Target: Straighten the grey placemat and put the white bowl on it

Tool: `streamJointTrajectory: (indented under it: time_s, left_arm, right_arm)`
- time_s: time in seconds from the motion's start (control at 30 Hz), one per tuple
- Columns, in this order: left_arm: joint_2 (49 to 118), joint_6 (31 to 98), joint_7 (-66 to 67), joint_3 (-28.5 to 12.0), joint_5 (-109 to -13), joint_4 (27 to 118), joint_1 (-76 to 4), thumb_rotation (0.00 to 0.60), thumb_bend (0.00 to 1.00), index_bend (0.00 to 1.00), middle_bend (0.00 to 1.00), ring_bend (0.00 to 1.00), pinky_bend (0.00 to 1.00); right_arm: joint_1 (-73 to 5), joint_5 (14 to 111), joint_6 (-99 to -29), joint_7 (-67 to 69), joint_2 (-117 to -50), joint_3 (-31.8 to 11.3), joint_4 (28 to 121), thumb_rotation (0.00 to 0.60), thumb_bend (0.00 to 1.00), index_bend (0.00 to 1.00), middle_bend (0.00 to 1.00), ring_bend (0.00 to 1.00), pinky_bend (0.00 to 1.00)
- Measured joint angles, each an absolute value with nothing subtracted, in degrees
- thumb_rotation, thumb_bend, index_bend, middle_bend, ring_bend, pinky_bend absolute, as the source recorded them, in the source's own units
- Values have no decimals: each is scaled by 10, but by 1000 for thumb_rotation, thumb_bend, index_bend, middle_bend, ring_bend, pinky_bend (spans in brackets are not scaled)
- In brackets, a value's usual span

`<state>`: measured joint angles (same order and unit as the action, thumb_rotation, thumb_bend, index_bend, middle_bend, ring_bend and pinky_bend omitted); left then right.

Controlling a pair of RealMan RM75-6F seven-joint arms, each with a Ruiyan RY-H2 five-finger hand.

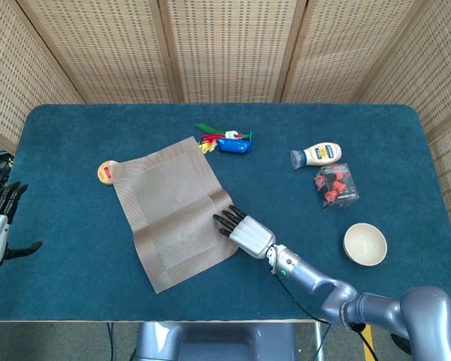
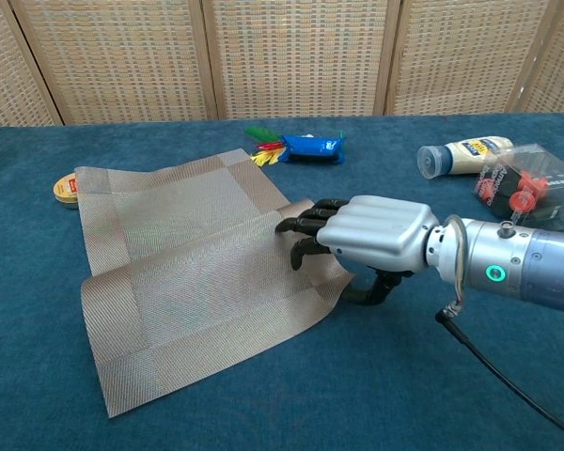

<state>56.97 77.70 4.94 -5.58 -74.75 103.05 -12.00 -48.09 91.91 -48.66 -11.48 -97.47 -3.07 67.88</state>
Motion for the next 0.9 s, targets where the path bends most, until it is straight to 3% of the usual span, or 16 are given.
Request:
streamJointTrajectory:
  time_s: [0.23,0.53,0.9]
  left_arm:
    - [570,775,50,-56,-748,1030,-120,600,0,0,0,0,0]
    - [570,772,52,-56,-750,1031,-121,600,0,0,0,0,0]
    - [573,768,57,-56,-750,1031,-122,600,0,0,0,0,0]
  right_arm:
    - [-484,923,-498,-106,-979,-29,668,600,642,523,0,0,0]
    - [-485,922,-506,-94,-980,-25,660,600,673,666,7,0,0]
    - [-482,968,-558,-54,-964,0,671,600,670,694,34,0,0]
